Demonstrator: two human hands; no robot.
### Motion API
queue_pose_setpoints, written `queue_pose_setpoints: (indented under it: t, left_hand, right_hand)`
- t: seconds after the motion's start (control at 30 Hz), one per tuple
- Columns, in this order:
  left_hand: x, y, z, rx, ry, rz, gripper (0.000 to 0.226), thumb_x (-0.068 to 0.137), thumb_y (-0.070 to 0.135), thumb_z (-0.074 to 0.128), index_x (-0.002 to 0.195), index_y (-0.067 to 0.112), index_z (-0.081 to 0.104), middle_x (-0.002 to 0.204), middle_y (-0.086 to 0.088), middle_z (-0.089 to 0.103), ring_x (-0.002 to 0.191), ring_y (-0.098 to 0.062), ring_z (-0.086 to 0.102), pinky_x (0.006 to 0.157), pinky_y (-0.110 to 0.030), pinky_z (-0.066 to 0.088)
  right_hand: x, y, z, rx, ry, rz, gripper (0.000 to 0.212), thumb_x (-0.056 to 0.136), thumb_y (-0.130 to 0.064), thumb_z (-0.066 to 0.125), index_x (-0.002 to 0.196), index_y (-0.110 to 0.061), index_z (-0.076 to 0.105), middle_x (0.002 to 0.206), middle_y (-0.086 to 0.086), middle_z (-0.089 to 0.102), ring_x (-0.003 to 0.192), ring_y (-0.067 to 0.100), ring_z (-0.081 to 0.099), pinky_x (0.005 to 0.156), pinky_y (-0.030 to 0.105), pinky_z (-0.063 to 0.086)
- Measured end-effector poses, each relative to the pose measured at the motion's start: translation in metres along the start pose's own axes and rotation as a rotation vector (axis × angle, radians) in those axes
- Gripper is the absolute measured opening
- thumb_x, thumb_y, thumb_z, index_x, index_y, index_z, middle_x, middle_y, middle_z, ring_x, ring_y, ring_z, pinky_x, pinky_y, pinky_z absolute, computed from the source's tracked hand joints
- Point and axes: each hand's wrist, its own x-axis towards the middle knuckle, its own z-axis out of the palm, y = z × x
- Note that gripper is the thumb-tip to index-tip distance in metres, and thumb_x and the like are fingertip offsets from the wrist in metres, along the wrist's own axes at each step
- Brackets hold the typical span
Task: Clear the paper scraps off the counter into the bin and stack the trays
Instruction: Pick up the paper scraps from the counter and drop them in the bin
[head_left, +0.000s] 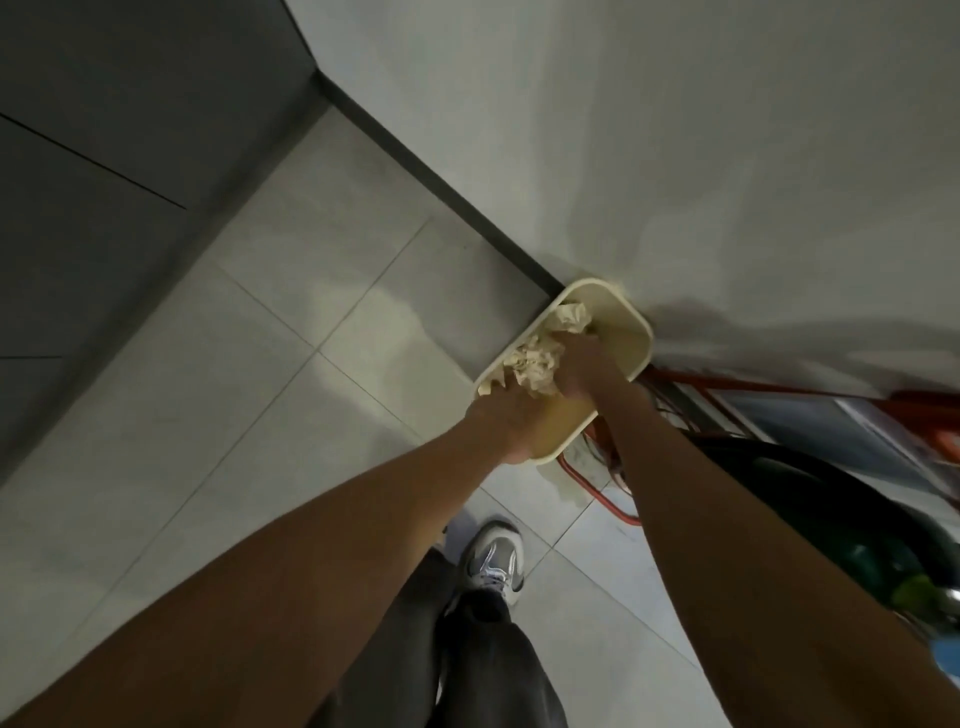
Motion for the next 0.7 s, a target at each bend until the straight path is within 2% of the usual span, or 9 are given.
queue_pose_setpoints:
  t: [0.1,0.17,0.27,0.47,0.57,0.7]
  left_hand:
    - [-0.06,0.001,-0.023,-0.055,0.113,0.029,0.047,0.102,0.018,0.052,0.147,0.012,0.042,0.147,-0.015,0.041,0.134,-0.036,0.049,0.099,-0.044,0.047]
    - [-0.104,-0.001,-0.039,-0.094,0.214,0.03,0.039,0.102,0.018,0.049,0.141,0.016,0.047,0.138,-0.009,0.05,0.122,-0.032,0.059,0.088,-0.042,0.049]
    - [-0.174,-0.006,-0.062,-0.133,0.381,0.006,0.043,0.099,0.019,0.054,0.141,0.02,0.048,0.139,-0.005,0.053,0.112,-0.03,0.064,0.083,-0.042,0.054]
    - [-0.337,-0.006,-0.099,-0.169,0.663,-0.116,0.053,0.104,0.022,0.051,0.155,0.02,0.036,0.157,-0.006,0.042,0.136,-0.025,0.05,0.102,-0.042,0.048]
    - [-0.422,0.0,-0.109,-0.17,0.804,-0.168,0.052,0.105,0.027,0.05,0.155,0.018,0.039,0.155,-0.008,0.047,0.14,-0.026,0.047,0.109,-0.041,0.044]
    - [-0.533,0.006,-0.117,-0.228,0.991,-0.243,0.05,0.105,0.036,0.048,0.152,0.021,0.044,0.152,-0.006,0.051,0.14,-0.027,0.048,0.109,-0.043,0.045]
  right_hand:
    - [-0.06,-0.008,-0.027,0.018,0.087,0.018,0.059,0.108,-0.018,0.049,0.163,-0.013,0.029,0.161,0.013,0.044,0.144,0.032,0.047,0.116,0.036,0.036]
    - [-0.108,-0.017,-0.044,0.12,0.163,0.046,0.055,0.108,-0.017,0.048,0.161,-0.013,0.034,0.156,0.016,0.048,0.138,0.035,0.051,0.113,0.041,0.042]
    - [-0.179,-0.036,-0.066,0.294,0.338,0.039,0.049,0.103,-0.02,0.052,0.152,-0.023,0.045,0.143,0.014,0.06,0.124,0.037,0.059,0.102,0.048,0.052]
    - [-0.347,-0.082,-0.111,0.353,0.538,-0.166,0.05,0.103,-0.031,0.057,0.149,-0.031,0.039,0.139,0.012,0.064,0.115,0.038,0.066,0.091,0.052,0.06]
    - [-0.433,-0.105,-0.129,0.34,0.576,-0.267,0.056,0.101,-0.037,0.058,0.15,-0.039,0.033,0.139,0.01,0.065,0.117,0.037,0.067,0.087,0.055,0.062]
    - [-0.539,-0.135,-0.148,0.301,0.632,-0.384,0.06,0.102,-0.045,0.058,0.155,-0.041,0.029,0.153,0.003,0.056,0.133,0.031,0.059,0.101,0.052,0.056]
